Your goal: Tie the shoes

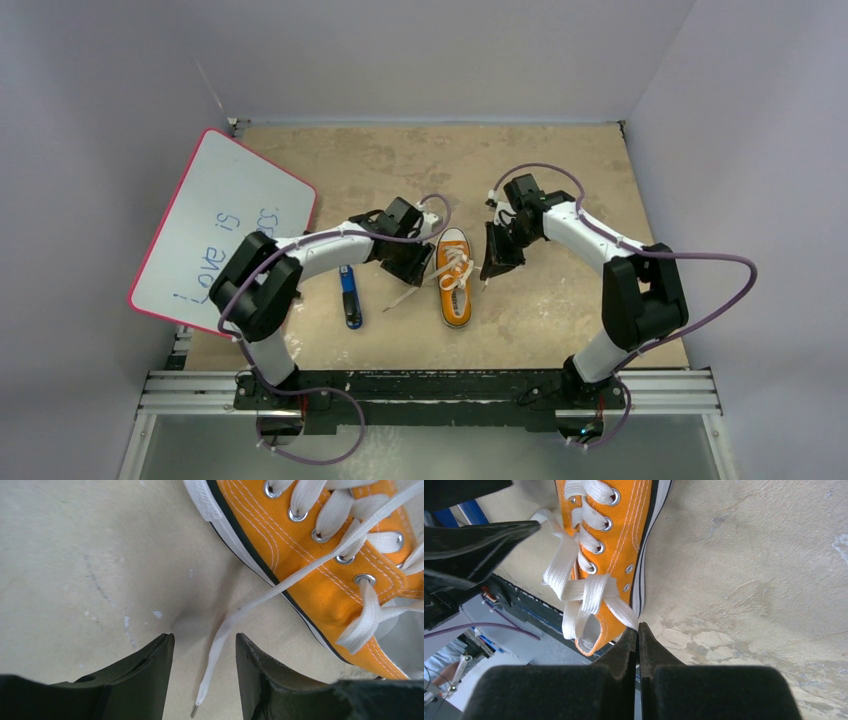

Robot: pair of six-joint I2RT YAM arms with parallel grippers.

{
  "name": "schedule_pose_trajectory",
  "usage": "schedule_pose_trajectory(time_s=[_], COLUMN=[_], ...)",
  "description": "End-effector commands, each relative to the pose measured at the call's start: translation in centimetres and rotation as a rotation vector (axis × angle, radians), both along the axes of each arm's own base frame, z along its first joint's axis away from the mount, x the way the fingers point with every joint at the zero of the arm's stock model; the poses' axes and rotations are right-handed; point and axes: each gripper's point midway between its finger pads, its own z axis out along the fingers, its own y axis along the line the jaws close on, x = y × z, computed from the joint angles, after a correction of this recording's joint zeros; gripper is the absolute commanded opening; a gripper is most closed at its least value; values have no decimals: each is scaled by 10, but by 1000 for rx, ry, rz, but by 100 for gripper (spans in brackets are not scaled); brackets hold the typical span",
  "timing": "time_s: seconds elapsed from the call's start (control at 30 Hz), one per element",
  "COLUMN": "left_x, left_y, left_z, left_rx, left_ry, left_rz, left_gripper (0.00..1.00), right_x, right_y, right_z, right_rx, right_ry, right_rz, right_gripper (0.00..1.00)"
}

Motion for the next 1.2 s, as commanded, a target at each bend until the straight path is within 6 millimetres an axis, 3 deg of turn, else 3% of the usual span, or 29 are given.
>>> schedule_pose_trajectory(time_s=[0.0,0.23,0.33,0.4,0.47,0.67,0.8,0.97,1.17], left_x=[-3,4,7,8,6,-1,-9,-19,-27], left_y=[-29,-36,-23,-7,10,60,86,112,121], left_z=[6,-19,-29,-26,-12,70,102,118,115], left_rx=[-107,-126,-41,39,94,132,128,155,184], left_ry=[14,34,47,44,23,-119,-173,-205,-196], left_rz=[-149,-69,-10,28,83,319,473,596,607], left_gripper=[49,43,28,12,0,0,0,0,0], right_x=[9,5,3,0,-4,-16,-24,-33,-42], right_y=[9,9,8,7,4,-7,-14,-19,-61], right_z=[13,18,23,26,30,43,49,59,44], right_rx=[50,59,62,61,55,16,-15,-22,-247], right_ry=[-35,-38,-43,-43,-46,-58,-55,-56,-45], right_rz=[17,15,15,18,23,34,40,55,8], right_gripper=[0,0,0,0,0,0,0,0,0])
